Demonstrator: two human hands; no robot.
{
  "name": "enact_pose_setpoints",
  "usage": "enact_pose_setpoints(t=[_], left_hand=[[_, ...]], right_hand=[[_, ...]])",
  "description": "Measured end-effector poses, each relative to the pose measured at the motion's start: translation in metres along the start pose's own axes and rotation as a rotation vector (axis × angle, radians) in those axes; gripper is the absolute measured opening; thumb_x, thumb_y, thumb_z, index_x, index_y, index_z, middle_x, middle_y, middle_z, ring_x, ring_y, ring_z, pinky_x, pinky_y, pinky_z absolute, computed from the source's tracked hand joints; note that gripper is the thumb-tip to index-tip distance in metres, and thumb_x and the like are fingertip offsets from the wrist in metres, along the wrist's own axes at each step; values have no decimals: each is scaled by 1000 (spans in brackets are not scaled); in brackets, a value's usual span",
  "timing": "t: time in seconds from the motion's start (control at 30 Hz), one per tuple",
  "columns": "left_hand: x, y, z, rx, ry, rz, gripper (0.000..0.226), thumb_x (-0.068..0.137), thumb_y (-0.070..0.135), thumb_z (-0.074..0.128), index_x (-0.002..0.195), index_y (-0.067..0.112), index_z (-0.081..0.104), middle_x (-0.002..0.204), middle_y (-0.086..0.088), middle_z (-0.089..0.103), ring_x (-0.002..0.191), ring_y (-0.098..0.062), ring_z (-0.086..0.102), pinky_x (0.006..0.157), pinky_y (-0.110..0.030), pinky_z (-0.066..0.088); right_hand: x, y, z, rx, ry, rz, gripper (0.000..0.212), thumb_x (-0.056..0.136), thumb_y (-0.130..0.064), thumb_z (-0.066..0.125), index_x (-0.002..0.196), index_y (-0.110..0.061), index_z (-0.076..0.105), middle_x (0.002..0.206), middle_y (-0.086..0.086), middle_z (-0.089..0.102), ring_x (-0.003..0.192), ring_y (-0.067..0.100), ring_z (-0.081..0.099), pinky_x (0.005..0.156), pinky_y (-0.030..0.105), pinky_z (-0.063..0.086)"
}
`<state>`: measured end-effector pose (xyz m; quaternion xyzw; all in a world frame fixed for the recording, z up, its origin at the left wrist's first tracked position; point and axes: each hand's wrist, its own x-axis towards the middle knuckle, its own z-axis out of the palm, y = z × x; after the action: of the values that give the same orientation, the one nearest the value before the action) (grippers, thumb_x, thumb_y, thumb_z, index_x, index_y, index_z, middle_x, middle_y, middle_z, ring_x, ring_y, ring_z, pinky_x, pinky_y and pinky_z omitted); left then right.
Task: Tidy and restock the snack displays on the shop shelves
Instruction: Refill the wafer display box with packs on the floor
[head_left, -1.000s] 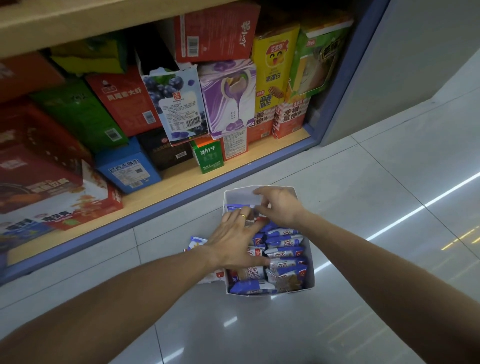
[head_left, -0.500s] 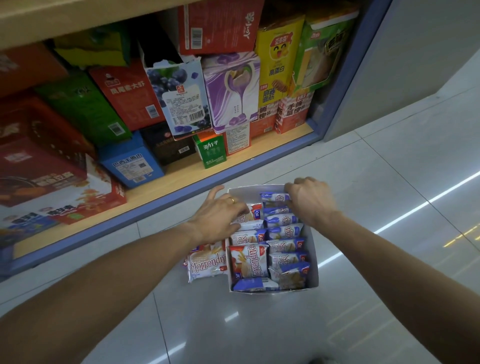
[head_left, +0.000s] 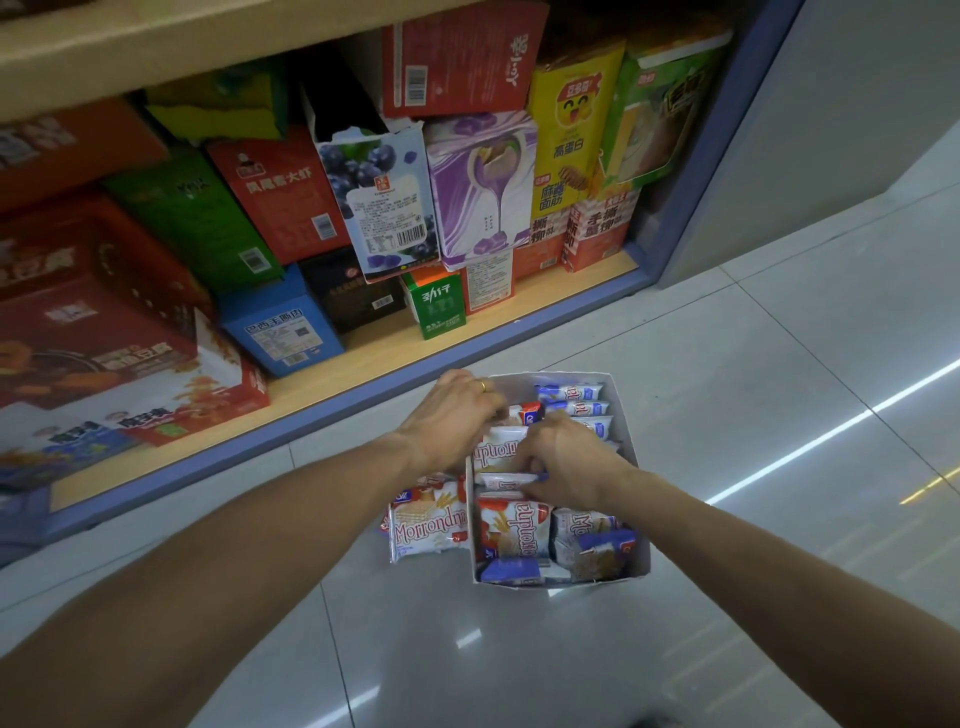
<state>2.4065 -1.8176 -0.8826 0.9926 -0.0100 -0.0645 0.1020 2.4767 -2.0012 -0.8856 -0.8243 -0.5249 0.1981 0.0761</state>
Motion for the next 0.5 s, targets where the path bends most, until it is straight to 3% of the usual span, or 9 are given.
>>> enact_pose_setpoints(t=[0.1, 0.23, 0.3, 0.43, 0.5], left_hand=[[5, -4, -2, -60, 74, -75, 24, 98, 16, 67, 121, 22, 70, 118, 3, 66, 117, -18, 58, 108, -37, 43], [2, 1, -4, -16, -20, -47, 36, 91, 53, 69, 117, 28, 72, 123, 4, 52, 120, -16, 46, 107, -37, 36], [-1, 6, -2, 96, -49, 16, 41, 85, 61, 69, 111, 29, 74, 118, 2, 48, 115, -17, 42, 101, -36, 33], [-1, 12, 2, 240, -77, 38, 57, 87, 66, 65, 127, 26, 68, 128, -5, 51, 124, -25, 40, 109, -40, 28], [1, 16, 1, 273, -129, 2, 65, 85, 67, 66, 134, 24, 64, 136, -7, 51, 130, -26, 37, 115, -45, 24]], right_hand=[[-8, 4, -5, 53, 22, 2, 21, 83, -31, 79, 100, -21, 74, 102, -4, 67, 90, 13, 57, 79, 29, 53], [-18, 6, -7, 143, 24, 70, 22, 88, -35, 75, 105, -23, 69, 107, -4, 73, 92, 13, 65, 81, 29, 57], [-22, 8, -14, 235, 46, 131, 21, 86, -31, 78, 104, -24, 70, 107, -5, 73, 94, 12, 66, 82, 29, 57], [-31, 21, -45, 379, 212, 279, 18, 80, -23, 81, 92, -27, 67, 90, -12, 69, 82, 3, 64, 63, 7, 44], [-37, 34, -58, 459, 271, 353, 17, 83, -21, 79, 91, -26, 65, 85, -15, 67, 78, -1, 62, 56, 7, 45]])
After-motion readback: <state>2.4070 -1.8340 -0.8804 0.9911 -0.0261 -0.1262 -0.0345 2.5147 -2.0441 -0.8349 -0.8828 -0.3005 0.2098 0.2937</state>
